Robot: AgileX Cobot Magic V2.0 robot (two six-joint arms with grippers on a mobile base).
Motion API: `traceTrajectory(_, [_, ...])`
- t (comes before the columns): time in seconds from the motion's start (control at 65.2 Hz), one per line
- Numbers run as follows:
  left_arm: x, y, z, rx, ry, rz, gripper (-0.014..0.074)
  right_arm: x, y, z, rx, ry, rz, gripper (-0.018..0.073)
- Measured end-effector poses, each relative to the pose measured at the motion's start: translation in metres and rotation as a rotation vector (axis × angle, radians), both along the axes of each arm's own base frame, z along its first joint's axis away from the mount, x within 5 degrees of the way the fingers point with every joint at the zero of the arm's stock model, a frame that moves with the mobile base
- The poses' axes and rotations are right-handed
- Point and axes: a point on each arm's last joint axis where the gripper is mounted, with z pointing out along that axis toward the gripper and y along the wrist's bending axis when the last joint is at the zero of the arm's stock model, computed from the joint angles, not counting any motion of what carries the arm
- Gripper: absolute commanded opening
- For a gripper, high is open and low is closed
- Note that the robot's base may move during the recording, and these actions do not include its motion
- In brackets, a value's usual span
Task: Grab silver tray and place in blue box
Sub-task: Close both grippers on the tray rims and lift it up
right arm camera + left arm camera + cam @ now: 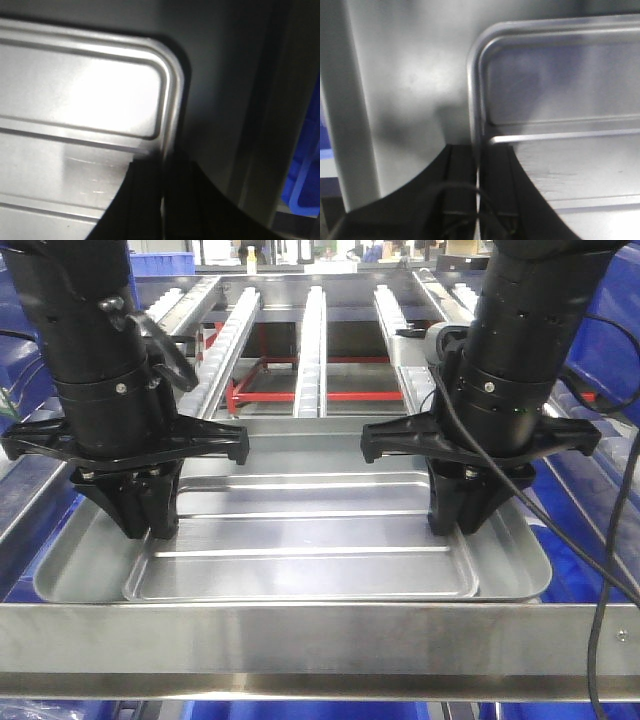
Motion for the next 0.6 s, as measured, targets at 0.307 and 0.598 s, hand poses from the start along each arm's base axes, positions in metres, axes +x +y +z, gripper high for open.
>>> traceTrajectory(0.307, [-0.005,0.003,0.015,-0.024,-0.023,0.014,-0.0097,-0.007,-0.004,0.017,0.008,-0.002,-0.016,0.0057])
traceTrajectory(0.598, [-0.03,0.015,0.098,-0.053,-0.142,0.014,-0.0097,-0.037,-0.017,0.089,0.09,-0.122,-0.027,0.0057])
